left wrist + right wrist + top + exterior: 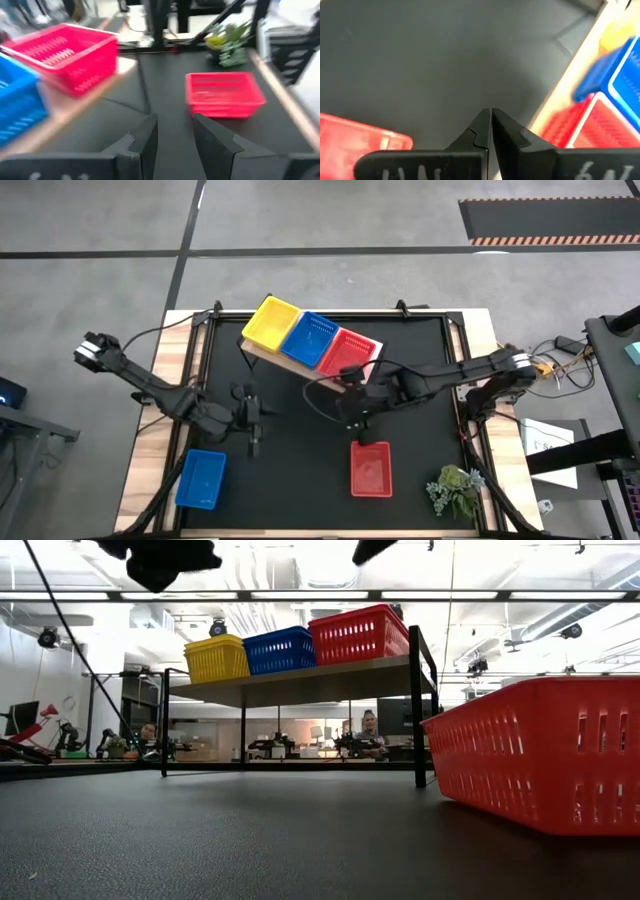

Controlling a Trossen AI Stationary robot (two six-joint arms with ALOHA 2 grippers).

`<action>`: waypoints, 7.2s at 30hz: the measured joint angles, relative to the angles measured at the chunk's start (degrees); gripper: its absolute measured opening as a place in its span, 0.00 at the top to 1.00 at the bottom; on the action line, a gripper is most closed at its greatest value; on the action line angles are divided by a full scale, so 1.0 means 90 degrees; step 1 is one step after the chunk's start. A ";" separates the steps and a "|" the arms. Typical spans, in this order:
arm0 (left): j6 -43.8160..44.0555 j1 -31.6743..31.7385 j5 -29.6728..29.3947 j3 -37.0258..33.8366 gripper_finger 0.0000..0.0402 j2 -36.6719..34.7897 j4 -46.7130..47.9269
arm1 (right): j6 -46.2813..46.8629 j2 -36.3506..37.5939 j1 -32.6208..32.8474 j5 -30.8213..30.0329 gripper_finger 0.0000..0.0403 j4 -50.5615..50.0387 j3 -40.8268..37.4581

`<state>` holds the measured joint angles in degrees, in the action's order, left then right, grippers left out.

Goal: Stack baskets on shelf by color
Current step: Stack the blue bin on top of the blue bin on the shelf

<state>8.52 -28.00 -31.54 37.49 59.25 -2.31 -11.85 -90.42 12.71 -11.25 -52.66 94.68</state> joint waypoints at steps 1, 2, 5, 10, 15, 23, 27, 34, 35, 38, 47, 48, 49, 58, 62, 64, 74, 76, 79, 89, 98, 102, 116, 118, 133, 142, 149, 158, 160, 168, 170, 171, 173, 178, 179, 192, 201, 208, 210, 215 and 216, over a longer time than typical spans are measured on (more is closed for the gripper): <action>0.0274 -0.0072 0.0104 0.0073 0.73 0.0091 -0.0024 | -0.0115 0.0190 0.0000 0.0063 0.98 0.0344 -0.0268; 0.0515 -0.0155 0.0149 0.0147 0.73 0.0175 -0.0038 | -0.0250 0.0392 -0.0002 0.0087 0.98 0.0711 -0.0544; 0.1161 -0.0398 0.0177 0.0348 0.73 0.0451 -0.0028 | -0.0665 0.0944 0.0000 0.0089 0.98 0.1800 -0.1323; 0.3111 -0.0784 0.0298 0.0777 0.73 0.0894 0.0398 | -0.0998 0.1720 -0.0002 0.0090 0.98 0.3222 -0.2479; 0.6524 -0.1202 0.1339 0.1667 0.73 0.1457 0.2240 | -0.1047 0.2317 0.0000 0.0112 0.98 0.4042 -0.3382; 1.0644 -0.1679 0.4336 0.3392 0.82 0.2615 0.6150 | -0.1327 0.2900 0.0000 0.0110 0.98 0.4743 -0.4241; 1.1014 -0.1823 0.4208 0.3301 0.86 0.2937 0.5973 | -0.1431 0.3028 0.0000 0.0110 0.98 0.4766 -0.4297; 1.1747 -0.1892 0.5356 0.3117 0.86 0.3304 0.6413 | -0.1528 0.3104 0.0000 0.0110 0.98 0.4725 -0.4499; 1.1751 -0.1915 0.5407 0.3117 0.86 0.3299 0.6408 | -0.1528 0.3118 0.0000 0.0110 0.98 0.4717 -0.4506; 1.1712 -0.1997 0.5232 0.3095 0.83 0.3218 0.6502 | -0.1507 0.3134 0.0000 0.0110 0.98 0.4733 -0.4506; 1.1853 -0.2228 0.5119 0.2562 0.64 0.3202 0.6700 | -0.1351 0.3134 0.0000 0.0110 0.98 0.4688 -0.4506; 1.1850 -0.2224 0.5118 0.2481 0.61 0.3202 0.6666 | -0.1351 0.3134 0.0000 0.0110 0.98 0.4689 -0.4506; 1.1847 -0.2223 0.5117 0.2403 0.60 0.3202 0.6613 | -0.1349 0.3134 0.0000 0.0108 0.98 0.4689 -0.4506; 1.1493 -0.2221 0.4953 0.1889 0.61 0.3202 0.6124 | -0.1358 0.3134 0.0000 0.0101 0.98 0.4692 -0.4506; 1.1253 -0.2221 0.4941 0.1750 0.76 0.3202 0.5876 | -0.1361 0.3129 0.0000 0.0085 0.98 0.4694 -0.4506; 1.1046 -0.2218 0.4939 0.1753 0.87 0.3202 0.5782 | -0.1362 0.3129 0.0000 0.0085 0.98 0.4694 -0.4506; 0.8395 -0.2206 0.4972 0.2656 1.00 0.3044 0.5814 | -0.1261 0.3124 0.0000 0.0085 0.98 0.4694 -0.4506; 0.7448 -0.2138 0.4923 0.3018 1.00 0.2972 0.5826 | -0.1135 0.3122 0.0000 0.0088 0.98 0.4712 -0.4506; 0.6163 -0.2065 0.4426 0.3616 1.00 0.2907 0.5916 | -0.0910 0.2998 0.0000 0.0133 0.96 0.5015 -0.4506; 0.1246 -0.2073 0.3287 0.4574 1.00 0.2889 0.6284 | -0.0645 0.2163 -0.0051 0.1291 0.73 0.6801 -0.4321; -0.0847 -0.1738 0.2562 0.4437 1.00 0.2904 0.6274 | -0.0624 0.0826 -0.0053 0.1800 0.61 0.5932 -0.2653; -0.1360 -0.1691 0.2382 0.4304 1.00 0.2901 0.6330 | -0.0811 0.0176 -0.0073 0.2552 0.60 0.5238 -0.1739; -0.1835 -0.1597 0.1638 0.4127 1.00 0.2901 0.6368 | -0.1117 -0.1849 -0.0083 0.3971 0.60 0.2666 0.1095; -0.1835 -0.1597 0.1401 0.4127 1.00 0.2901 0.6353 | -0.1236 -0.2050 -0.0083 0.4024 0.60 0.2315 0.1356; -0.1996 -0.1597 0.0842 0.4120 1.00 0.2959 0.6093 | -0.2519 -0.2914 -0.0076 0.4466 0.89 0.1188 0.2639; -0.2034 -0.1606 0.0205 0.4117 1.00 0.2996 0.5994 | -0.2833 -0.2872 -0.0078 0.4466 0.97 0.0950 0.2639; -0.1995 -0.1604 0.0227 0.4117 0.88 0.2993 0.5942 | -0.2857 -0.2872 -0.0078 0.4466 0.98 0.0879 0.2630; -0.2340 -0.1594 -0.0067 0.4120 0.67 0.2940 0.5930 | -0.2772 -0.2769 -0.0080 0.4389 0.98 0.0570 0.2626; -0.2351 -0.1597 -0.0263 0.4120 0.65 0.2912 0.5938 | -0.2724 -0.2735 -0.0080 0.4378 0.98 0.0479 0.2626; -0.2291 -0.1600 -0.0419 0.4120 0.64 0.2534 0.6221 | -0.2299 -0.2415 -0.0066 0.3599 0.98 0.0035 0.2624; -0.2181 -0.1604 -0.0417 0.4093 0.64 0.2366 0.6192 | -0.2200 -0.2324 -0.0066 0.3574 0.98 -0.0033 0.2622; -0.2171 -0.1604 -0.0417 0.4050 0.64 0.2254 0.6197 | -0.2141 -0.2279 -0.0066 0.3523 0.98 -0.0029 0.2622; -0.2161 -0.1604 -0.0417 0.3924 0.64 0.2004 0.6167 | -0.2002 -0.2215 -0.0038 0.3231 0.98 -0.0030 0.2622; -0.1954 -0.1606 -0.0632 0.3271 0.64 0.1295 0.5781 | -0.1748 -0.2083 0.0081 0.2381 0.98 -0.0126 0.2605; -0.1884 -0.1605 -0.0739 0.3119 0.64 0.1132 0.5628 | -0.1686 -0.2065 0.0113 0.2254 0.98 -0.0126 0.2605; -0.1819 -0.1604 -0.2598 0.2009 0.64 -0.0171 0.4606 | 0.0450 -0.2008 0.0393 -0.1198 0.98 -0.0111 0.3008; -0.1865 -0.1604 -0.3220 0.1103 0.64 -0.0558 0.3805 | 0.1742 -0.2017 -0.0327 -0.1862 0.98 0.0251 0.3537; -0.2015 -0.1604 -0.3223 0.0972 0.64 -0.0564 0.3769 | 0.2169 -0.2051 -0.1401 -0.1038 0.98 0.0197 0.3484; -0.2046 -0.1604 -0.3224 0.0972 0.64 -0.0572 0.3772 | 0.2171 -0.2051 -0.1575 -0.0978 0.98 0.0206 0.3436; -0.2053 -0.1604 -0.3223 0.0972 0.64 -0.0585 0.3801 | 0.2108 -0.2051 -0.1851 -0.0966 0.98 0.0216 0.3287; -0.2053 -0.1604 -0.3223 0.0972 0.64 -0.0590 0.3804 | 0.2039 -0.2051 -0.1876 -0.0969 0.98 0.0218 0.3229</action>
<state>-9.96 -42.44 -60.54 46.24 53.94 31.93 6.50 -108.88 -4.17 -19.97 -50.70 123.75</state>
